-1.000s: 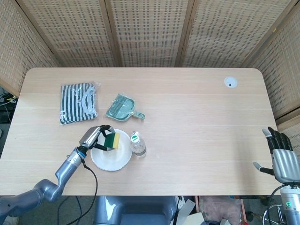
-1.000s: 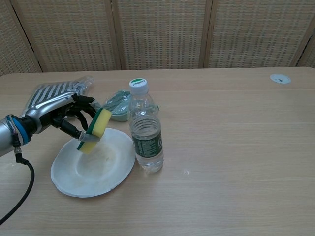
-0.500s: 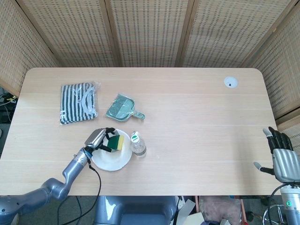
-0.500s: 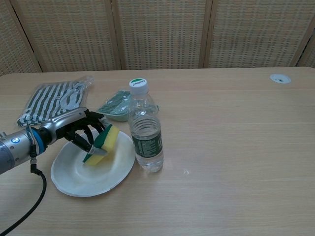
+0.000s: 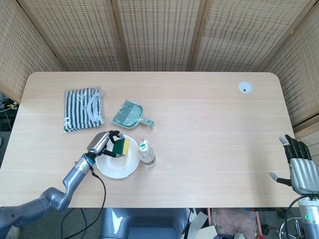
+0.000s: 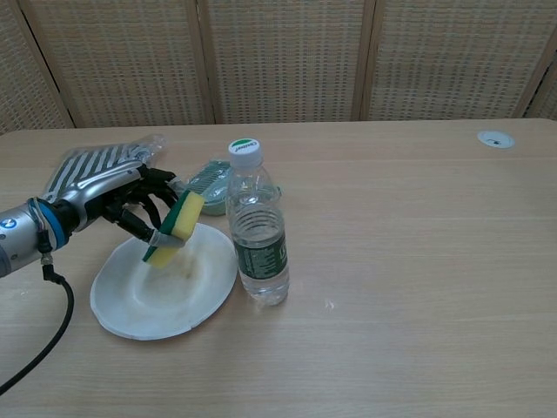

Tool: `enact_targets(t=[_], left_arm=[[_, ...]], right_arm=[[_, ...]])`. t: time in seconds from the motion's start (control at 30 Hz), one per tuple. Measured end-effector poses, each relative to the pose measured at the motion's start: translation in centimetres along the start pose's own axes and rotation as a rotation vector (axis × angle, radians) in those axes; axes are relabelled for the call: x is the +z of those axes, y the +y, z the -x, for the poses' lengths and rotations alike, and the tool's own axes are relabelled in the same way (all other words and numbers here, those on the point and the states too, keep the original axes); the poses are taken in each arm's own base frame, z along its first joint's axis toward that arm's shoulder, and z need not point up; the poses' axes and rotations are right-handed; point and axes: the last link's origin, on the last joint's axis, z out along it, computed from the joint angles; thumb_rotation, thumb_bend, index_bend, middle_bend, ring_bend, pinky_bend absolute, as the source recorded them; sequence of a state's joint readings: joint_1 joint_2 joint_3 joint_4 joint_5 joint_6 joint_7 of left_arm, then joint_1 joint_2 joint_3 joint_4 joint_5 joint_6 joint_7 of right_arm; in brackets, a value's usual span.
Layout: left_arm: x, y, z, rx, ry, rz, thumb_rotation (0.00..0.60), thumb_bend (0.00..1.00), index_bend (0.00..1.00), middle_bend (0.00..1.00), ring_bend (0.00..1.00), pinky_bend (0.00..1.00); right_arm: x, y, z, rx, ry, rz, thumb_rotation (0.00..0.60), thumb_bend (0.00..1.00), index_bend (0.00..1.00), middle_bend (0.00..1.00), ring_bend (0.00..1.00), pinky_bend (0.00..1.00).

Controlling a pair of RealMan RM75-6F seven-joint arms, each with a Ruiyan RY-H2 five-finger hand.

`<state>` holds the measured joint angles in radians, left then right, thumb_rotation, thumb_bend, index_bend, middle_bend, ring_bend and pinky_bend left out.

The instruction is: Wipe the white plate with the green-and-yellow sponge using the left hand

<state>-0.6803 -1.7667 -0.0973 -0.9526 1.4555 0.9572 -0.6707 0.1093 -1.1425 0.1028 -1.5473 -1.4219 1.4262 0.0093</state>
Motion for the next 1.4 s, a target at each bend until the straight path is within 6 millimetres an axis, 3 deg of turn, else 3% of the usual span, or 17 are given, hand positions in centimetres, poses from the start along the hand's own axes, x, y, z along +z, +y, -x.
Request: enact_targets(t=[0.57,1.07,1.4], left_arm=[[1.6,-1.2,3.4,0.092,-0.062,-0.079,0.6,0.15,0.5,0.41,0.33,0.44],[2.6,1.5,0.9,0.06,0.01,0.003,0.6,0.15,0.5,0.41,0.33,0.44],[2.9,0.2,3.9,0.095,-0.078,-0.073,0.6,0.16,0.5,0.41,0.33,0.41]], right_arm=[[0.2,0.4,-0.1,0.01,-0.004,0.011,0.6,0.0,0.0,0.0,0.0,0.0],[0.2,0.3,-0.2,0.016,-0.005,0.008,0.6,0.0,0.0,0.0,0.0,0.0],[0.3,0.5,-0.3,0.021,-0.004,0.016,0.6,0.0,0.0,0.0,0.0,0.0]])
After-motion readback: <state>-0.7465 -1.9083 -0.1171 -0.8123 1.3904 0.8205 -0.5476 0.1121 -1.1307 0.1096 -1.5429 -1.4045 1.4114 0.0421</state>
